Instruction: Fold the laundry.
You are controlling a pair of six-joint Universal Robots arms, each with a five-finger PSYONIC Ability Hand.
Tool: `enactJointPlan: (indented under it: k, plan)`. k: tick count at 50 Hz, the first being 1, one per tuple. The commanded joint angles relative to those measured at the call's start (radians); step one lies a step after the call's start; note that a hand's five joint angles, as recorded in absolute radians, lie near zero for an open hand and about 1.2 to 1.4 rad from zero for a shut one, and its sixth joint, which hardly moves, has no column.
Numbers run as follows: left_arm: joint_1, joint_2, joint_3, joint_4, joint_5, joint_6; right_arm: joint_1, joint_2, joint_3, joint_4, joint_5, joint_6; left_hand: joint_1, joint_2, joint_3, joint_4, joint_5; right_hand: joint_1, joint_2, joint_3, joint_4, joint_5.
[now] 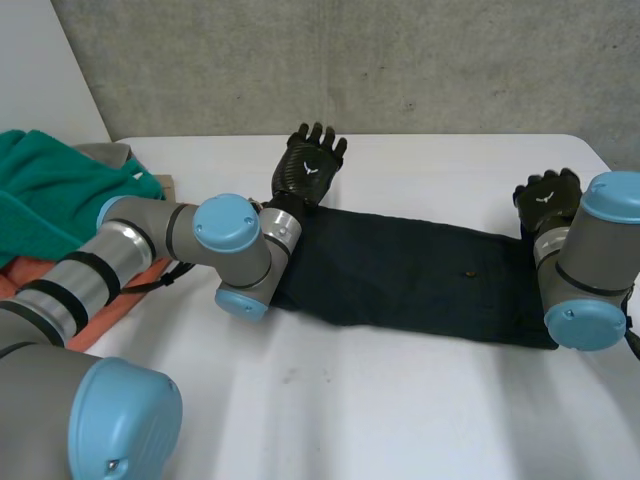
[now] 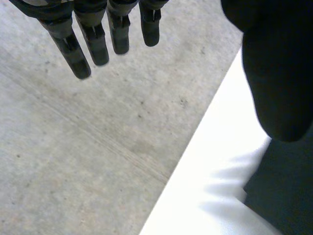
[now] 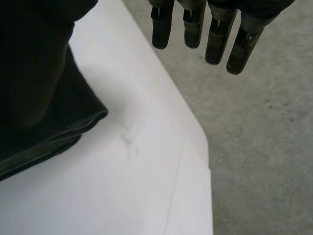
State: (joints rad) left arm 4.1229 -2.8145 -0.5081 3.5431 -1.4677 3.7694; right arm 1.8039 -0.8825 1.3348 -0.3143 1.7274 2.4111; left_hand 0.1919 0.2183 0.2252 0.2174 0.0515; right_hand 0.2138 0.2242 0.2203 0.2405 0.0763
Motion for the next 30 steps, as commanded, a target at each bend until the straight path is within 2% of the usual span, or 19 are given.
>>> enactJointPlan:
  k: [1, 4, 5, 8, 9, 12, 15, 18, 21, 28, 30]
  plan:
    - [-0.003, 0.194, -0.236, 0.106, -0.028, -0.014, -0.018, -0.197, 0.099, 0.023, -0.05, 0.086, -0.017, -0.044, -0.051, -0.043, -0.052, -0.039, -0.05, -0.046, -0.066, -0.076]
    - [0.002, 0.297, -0.351, 0.108, -0.031, -0.037, -0.044, -0.257, 0.142, 0.099, -0.124, 0.105, -0.017, -0.044, -0.051, -0.043, -0.052, -0.039, -0.05, -0.046, -0.066, -0.076]
    - [0.002, 0.325, -0.378, 0.106, -0.031, -0.045, -0.061, -0.289, 0.167, 0.183, -0.175, 0.109, -0.017, -0.044, -0.051, -0.043, -0.052, -0.039, -0.05, -0.046, -0.066, -0.076]
    - [0.004, 0.417, -0.496, 0.103, -0.034, -0.085, -0.078, -0.329, 0.193, 0.322, -0.23, 0.138, -0.017, -0.044, -0.051, -0.043, -0.052, -0.035, -0.046, -0.042, -0.062, -0.072]
    - [0.004, 0.435, -0.524, 0.102, -0.037, -0.097, -0.092, -0.345, 0.213, 0.402, -0.258, 0.167, -0.017, -0.044, -0.051, -0.043, -0.052, 0.041, 0.03, 0.034, 0.014, 0.004]
    - [-0.003, 0.489, -0.622, 0.094, -0.048, -0.14, -0.118, -0.352, 0.242, 0.475, -0.281, 0.223, -0.017, -0.044, -0.051, -0.043, -0.052, 0.091, 0.081, 0.085, 0.065, 0.054]
    - [-0.006, 0.533, -0.704, 0.086, -0.057, -0.181, -0.136, -0.355, 0.314, 0.454, -0.311, 0.27, -0.017, -0.044, -0.051, -0.043, -0.052, 0.106, 0.096, 0.1, 0.079, 0.069]
    - [-0.006, 0.566, -0.759, 0.085, -0.06, -0.215, -0.138, -0.354, 0.374, 0.362, -0.342, 0.279, -0.017, -0.044, -0.051, -0.043, -0.052, 0.121, 0.11, 0.114, 0.094, 0.084]
    - [-0.009, 0.573, -0.788, 0.083, -0.06, -0.227, -0.136, -0.349, 0.409, 0.282, -0.342, 0.284, -0.017, -0.044, -0.051, -0.043, -0.052, 0.121, 0.11, 0.114, 0.094, 0.084]
    - [-0.009, 0.578, -0.802, 0.08, -0.06, -0.229, -0.126, -0.303, 0.415, 0.224, -0.339, 0.287, -0.017, -0.044, -0.051, -0.043, -0.052, 0.135, 0.125, 0.129, 0.109, 0.098]
    - [-0.006, 0.578, -0.802, 0.08, -0.06, -0.23, -0.126, -0.279, 0.411, 0.213, -0.338, 0.278, -0.017, -0.044, -0.051, -0.043, -0.052, 0.264, 0.254, 0.258, 0.237, 0.227]
